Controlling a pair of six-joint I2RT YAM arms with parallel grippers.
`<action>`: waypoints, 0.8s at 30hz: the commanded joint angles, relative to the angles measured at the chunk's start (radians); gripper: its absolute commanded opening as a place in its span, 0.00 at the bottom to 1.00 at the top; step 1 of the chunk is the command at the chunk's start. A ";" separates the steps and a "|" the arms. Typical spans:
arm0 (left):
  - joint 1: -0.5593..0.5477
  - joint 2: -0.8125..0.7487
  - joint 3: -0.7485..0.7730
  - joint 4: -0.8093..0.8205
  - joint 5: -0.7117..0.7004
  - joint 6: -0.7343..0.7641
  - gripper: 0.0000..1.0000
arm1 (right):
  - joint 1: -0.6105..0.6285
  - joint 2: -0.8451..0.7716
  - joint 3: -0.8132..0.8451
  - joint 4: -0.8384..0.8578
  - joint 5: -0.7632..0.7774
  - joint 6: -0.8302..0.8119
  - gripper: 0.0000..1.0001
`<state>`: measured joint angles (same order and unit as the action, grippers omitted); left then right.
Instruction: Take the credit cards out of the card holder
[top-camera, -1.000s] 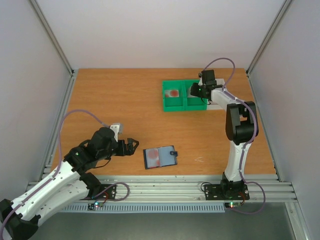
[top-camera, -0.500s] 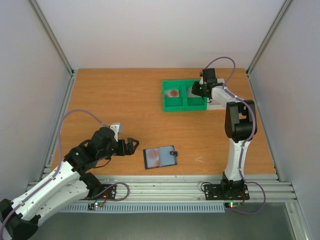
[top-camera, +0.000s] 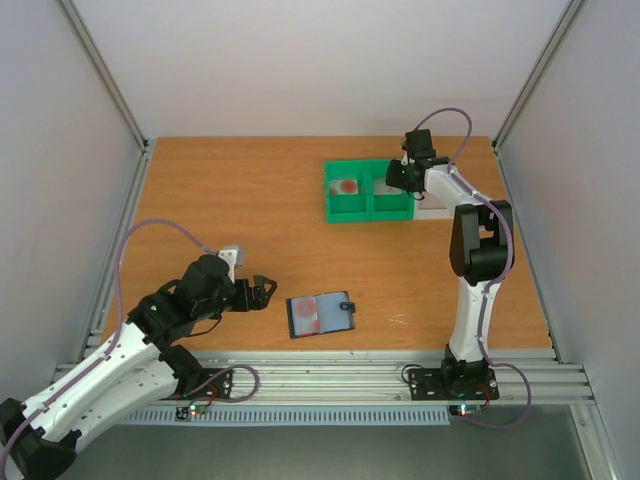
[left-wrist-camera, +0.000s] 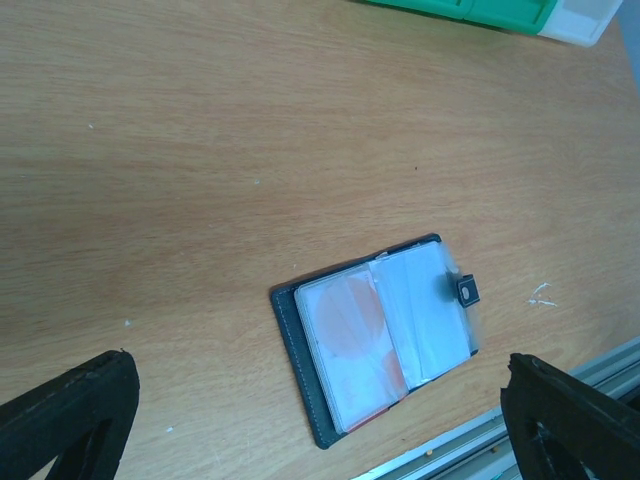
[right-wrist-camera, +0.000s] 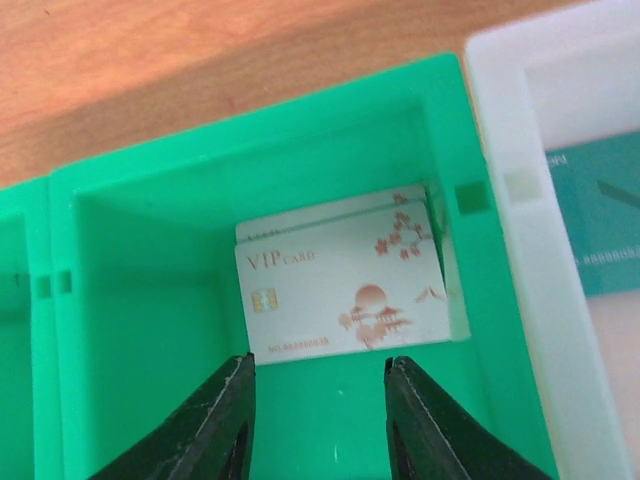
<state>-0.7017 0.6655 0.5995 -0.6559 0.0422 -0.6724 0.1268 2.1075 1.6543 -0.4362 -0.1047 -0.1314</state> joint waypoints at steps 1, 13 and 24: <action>0.000 -0.007 0.004 0.004 -0.031 0.005 0.99 | -0.007 -0.061 0.030 -0.105 0.032 0.021 0.38; -0.001 0.004 0.039 -0.037 -0.018 0.020 0.99 | -0.003 -0.258 -0.066 -0.217 -0.061 0.106 0.45; -0.001 0.104 -0.005 0.075 0.122 -0.032 0.95 | 0.091 -0.555 -0.351 -0.246 -0.204 0.191 0.43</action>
<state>-0.7017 0.7395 0.6086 -0.6662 0.1085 -0.6792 0.1802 1.6272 1.3849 -0.6483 -0.2329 0.0109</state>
